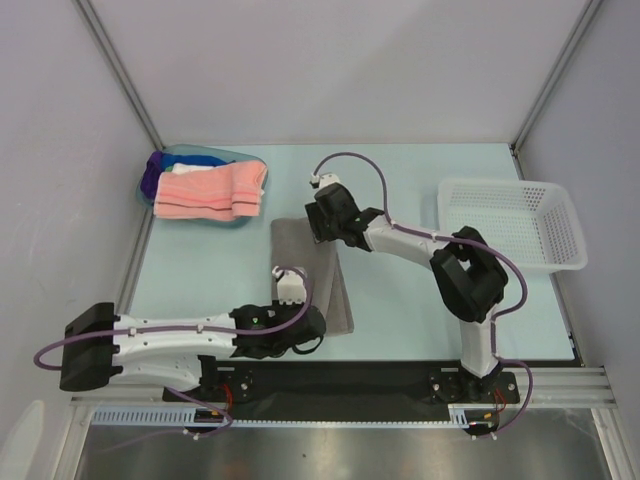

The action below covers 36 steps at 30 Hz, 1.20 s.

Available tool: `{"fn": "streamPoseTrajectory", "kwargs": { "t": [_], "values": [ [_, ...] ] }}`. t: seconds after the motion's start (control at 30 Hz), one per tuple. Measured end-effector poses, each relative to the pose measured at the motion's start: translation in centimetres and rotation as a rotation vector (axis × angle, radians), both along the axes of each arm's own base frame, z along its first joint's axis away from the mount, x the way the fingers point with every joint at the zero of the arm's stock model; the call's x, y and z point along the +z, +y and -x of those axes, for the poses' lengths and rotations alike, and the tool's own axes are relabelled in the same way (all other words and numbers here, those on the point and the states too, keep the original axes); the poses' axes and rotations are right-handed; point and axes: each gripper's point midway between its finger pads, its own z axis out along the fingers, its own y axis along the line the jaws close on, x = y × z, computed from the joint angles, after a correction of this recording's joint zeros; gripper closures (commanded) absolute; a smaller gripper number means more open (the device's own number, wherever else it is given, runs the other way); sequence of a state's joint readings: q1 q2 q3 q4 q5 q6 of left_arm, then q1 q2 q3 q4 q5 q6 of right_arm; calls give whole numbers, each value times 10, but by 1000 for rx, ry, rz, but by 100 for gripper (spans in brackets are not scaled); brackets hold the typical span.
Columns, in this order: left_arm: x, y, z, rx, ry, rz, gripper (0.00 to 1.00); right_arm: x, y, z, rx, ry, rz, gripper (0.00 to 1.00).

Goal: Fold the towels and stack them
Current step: Flatten out the crumpled towel

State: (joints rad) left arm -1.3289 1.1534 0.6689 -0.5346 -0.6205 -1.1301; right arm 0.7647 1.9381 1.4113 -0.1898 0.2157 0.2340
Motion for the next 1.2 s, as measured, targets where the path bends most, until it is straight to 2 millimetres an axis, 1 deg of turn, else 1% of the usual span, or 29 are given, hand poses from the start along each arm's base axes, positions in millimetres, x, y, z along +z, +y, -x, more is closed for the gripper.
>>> {"fn": "streamPoseTrajectory", "kwargs": {
  "t": [0.03,0.1,0.2,0.27,0.3,0.37,0.43,0.5,0.57,0.67,0.73,0.8,0.83,0.9,1.03,1.1,1.2],
  "values": [
    [-1,3,0,8,2,-1,100,-3,4,0,7,2,3,35],
    [-3,6,1,19,6,-1,100,-10,10,-2,17,10,13,35],
    [-5,13,3,34,12,6,100,-28,11,1,27,40,42,36],
    [-5,16,4,40,13,15,100,-40,10,5,34,60,67,54],
    [-4,17,4,43,14,19,100,-44,9,5,35,67,76,67],
    [-3,17,4,45,12,22,100,-50,9,6,36,77,85,80],
    [-3,18,3,48,9,19,100,-51,8,6,37,76,90,92],
    [-3,20,2,52,6,14,100,-50,7,5,28,70,96,96],
    [-1,23,0,62,-1,15,100,-49,5,5,19,64,104,97],
    [9,27,-6,76,-16,29,100,-43,-2,5,1,56,124,98],
    [22,29,-13,88,-35,43,100,-32,-9,4,-15,50,130,99],
    [38,30,-22,109,-59,63,100,-14,-17,2,-35,35,117,98],
    [49,31,-29,122,-77,70,100,-1,-22,0,-46,21,103,98],
    [73,31,-44,148,-117,90,100,29,-33,-5,-73,-16,70,98],
    [119,38,-71,196,-197,120,100,98,-54,-9,-117,-118,-18,99],
    [145,42,-84,214,-241,137,100,131,-62,-4,-128,-168,-61,98],
    [185,45,-97,219,-307,155,100,168,-71,9,-128,-218,-110,99]
  ]
}}
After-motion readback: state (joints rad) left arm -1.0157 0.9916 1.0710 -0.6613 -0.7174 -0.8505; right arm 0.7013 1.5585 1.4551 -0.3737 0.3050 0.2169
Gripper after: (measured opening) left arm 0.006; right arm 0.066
